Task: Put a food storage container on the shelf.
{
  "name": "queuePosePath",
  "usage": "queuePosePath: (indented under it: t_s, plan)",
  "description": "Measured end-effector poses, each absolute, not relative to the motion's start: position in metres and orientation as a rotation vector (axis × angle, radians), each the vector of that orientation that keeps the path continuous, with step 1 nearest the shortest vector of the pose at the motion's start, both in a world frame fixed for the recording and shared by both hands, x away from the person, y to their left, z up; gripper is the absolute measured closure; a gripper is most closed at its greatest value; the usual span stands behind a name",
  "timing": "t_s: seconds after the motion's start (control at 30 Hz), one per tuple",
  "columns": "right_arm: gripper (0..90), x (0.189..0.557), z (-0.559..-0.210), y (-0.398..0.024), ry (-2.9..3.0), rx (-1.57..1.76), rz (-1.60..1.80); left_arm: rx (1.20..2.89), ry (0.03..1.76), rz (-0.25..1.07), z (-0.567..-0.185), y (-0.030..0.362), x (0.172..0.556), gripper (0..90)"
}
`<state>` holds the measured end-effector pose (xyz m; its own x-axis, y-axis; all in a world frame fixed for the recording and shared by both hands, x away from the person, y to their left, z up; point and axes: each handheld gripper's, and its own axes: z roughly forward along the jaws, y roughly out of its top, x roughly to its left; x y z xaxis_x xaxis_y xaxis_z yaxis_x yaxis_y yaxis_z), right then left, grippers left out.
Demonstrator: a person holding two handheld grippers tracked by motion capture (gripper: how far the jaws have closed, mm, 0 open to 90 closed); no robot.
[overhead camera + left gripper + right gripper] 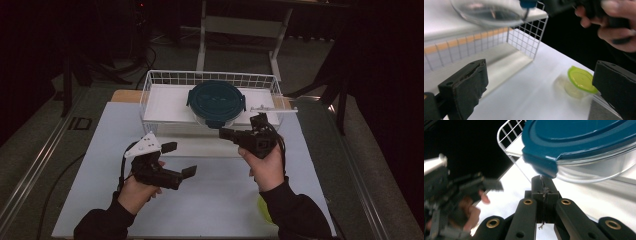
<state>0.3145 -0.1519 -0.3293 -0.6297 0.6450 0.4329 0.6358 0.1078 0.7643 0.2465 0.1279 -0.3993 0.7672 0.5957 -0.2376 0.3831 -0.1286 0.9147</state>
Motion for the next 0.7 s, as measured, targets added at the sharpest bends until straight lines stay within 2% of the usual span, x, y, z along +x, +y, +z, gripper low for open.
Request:
queuePosePath:
  t_s: [0.37,0.7]
  plan:
    - [89.8,0.332,-0.332,-0.145,2.292,1.394,1.585,1.757,0.794,0.24,-0.437,0.125,0.226,0.1]
    - [89.7,0.351,-0.331,-0.14,2.254,1.418,1.557,1.744,0.779,0.283,-0.445,0.127,0.223,0.1]
